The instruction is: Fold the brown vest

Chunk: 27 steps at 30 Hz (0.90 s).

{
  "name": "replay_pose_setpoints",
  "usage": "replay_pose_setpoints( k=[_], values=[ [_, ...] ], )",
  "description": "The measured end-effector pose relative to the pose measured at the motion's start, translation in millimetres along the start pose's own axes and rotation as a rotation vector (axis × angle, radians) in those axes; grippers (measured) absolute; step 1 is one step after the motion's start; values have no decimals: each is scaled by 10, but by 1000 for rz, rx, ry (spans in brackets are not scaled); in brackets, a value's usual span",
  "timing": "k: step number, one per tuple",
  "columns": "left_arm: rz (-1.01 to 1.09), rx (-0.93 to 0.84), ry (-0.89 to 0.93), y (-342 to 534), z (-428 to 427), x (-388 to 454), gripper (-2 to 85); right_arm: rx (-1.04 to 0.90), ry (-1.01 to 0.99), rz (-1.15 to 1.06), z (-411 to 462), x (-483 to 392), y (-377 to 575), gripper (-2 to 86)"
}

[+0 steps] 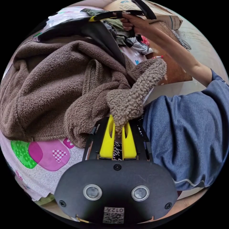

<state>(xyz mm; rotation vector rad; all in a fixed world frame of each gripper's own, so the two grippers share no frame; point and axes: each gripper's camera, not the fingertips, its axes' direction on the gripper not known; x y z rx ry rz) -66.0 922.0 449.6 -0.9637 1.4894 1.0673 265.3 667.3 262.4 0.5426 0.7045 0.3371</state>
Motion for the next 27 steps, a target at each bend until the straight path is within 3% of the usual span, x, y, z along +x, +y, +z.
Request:
replay_pose_setpoints(
  k=[7,9,13,16,20,24,27],
  values=[
    [96,73,75,359,-347,-201,46,257,154,214,-1816,837,645,1],
    [91,141,-20,399,-529,-244,47,332,217,266,-2307,972,865,1],
    [66,195,-413,95,-679,-299,55,404,372,361,-3224,1260,1291,1],
    [121,147,-638,-439,-476,-311,69,407,539,418,-3598,1398,1588,2],
    [257,30,-789,-1284,36,-324,95,411,781,564,-3937,1670,2094,6],
    [414,-158,-765,-1854,576,-321,117,356,898,563,-4118,1895,2442,18],
    [570,-356,-755,-2126,1020,-251,133,174,886,555,-3999,2198,2646,60]
  ],
)
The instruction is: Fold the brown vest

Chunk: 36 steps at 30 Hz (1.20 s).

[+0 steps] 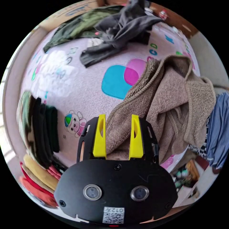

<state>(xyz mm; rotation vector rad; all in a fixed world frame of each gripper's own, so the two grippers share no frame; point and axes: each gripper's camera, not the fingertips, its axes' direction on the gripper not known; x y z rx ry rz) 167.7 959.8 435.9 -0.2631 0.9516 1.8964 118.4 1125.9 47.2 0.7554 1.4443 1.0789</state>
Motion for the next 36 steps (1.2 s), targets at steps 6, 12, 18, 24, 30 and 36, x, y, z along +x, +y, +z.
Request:
replay_pose_setpoints(
  k=[6,12,18,24,30,36],
  values=[
    [273,-123,29,-502,175,261,134,-138,-41,126,652,588,589,81],
    [438,-227,98,-798,209,571,96,-103,-337,56,938,354,1298,47],
    [331,-264,24,-719,-121,742,33,-204,-769,-38,1288,-620,2275,19],
    [-39,-138,33,-147,-850,887,8,-345,-1146,-75,1529,-1423,3160,24],
    [-261,-41,30,526,-1506,1238,4,-604,-1551,257,2040,-1572,3939,79],
    [-311,1,19,807,-2059,1626,4,-611,-1706,619,2481,-1432,4342,99]
  ],
)
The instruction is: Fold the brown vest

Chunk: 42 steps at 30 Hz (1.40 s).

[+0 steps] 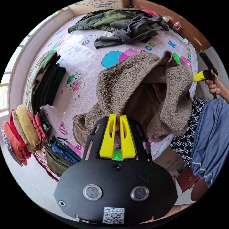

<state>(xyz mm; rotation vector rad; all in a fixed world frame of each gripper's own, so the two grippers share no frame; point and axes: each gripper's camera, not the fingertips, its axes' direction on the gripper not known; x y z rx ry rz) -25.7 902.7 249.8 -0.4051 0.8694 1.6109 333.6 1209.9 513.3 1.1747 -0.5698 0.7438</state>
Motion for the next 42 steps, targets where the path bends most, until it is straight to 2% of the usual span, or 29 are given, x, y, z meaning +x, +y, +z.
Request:
replay_pose_setpoints(
  k=[4,8,12,15,17,21,23,29,35,38,42],
  values=[
    [-47,55,24,266,-454,57,3,71,-44,80,-50,152,-182,102],
    [-194,148,99,707,-981,-117,3,148,29,87,-223,57,-330,29],
    [-477,340,188,1424,-1613,-497,3,119,101,-252,-457,-749,-404,12],
    [-682,561,201,2196,-2342,-752,3,83,94,-526,-703,-1572,-452,8],
    [-778,710,135,2771,-3047,-828,4,68,74,-710,-904,-2260,-442,7],
    [-879,936,20,3612,-4182,-748,4,69,61,-930,-1124,-3216,-235,7],
    [-911,1089,-57,4139,-4881,-534,5,84,17,-1045,-1266,-3743,23,7],
    [-953,1409,-322,5226,-6174,456,7,135,-32,-1304,-1575,-4637,946,7],
    [-939,1519,-548,5732,-6856,1193,8,214,-85,-1432,-1813,-5167,1565,7],
    [-948,1518,-657,5784,-7034,1304,8,235,-76,-1473,-1790,-5418,1704,7],
    [-976,1455,-684,5661,-7079,1071,8,221,5,-1455,-1505,-5640,1557,8]
  ],
)
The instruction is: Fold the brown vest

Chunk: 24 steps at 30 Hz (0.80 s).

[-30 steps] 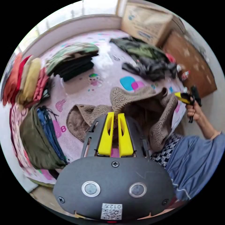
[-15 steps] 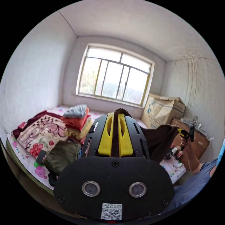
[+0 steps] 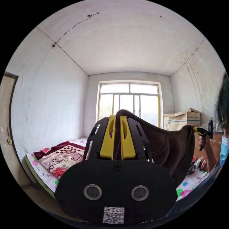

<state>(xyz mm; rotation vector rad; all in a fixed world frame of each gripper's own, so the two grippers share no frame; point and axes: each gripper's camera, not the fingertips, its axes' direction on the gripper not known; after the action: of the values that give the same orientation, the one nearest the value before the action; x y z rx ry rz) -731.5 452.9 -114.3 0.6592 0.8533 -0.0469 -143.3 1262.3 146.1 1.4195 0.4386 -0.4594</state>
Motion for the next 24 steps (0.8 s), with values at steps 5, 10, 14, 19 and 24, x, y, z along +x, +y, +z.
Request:
replay_pose_setpoints(
  k=[5,10,14,19,24],
  values=[
    [4,-342,-11,469,1453,-117,7,-199,80,247,1075,978,247,8],
    [-13,-734,10,1557,3214,-182,7,-351,237,472,2200,2135,976,9],
    [-107,-943,-27,2537,4254,1,9,-666,380,631,3195,2833,1639,14],
    [-77,-1260,149,3832,4979,628,17,-925,574,489,3864,2703,2119,17],
    [-132,-1420,99,4831,5104,591,24,-961,526,446,3913,2278,2401,17]
  ],
)
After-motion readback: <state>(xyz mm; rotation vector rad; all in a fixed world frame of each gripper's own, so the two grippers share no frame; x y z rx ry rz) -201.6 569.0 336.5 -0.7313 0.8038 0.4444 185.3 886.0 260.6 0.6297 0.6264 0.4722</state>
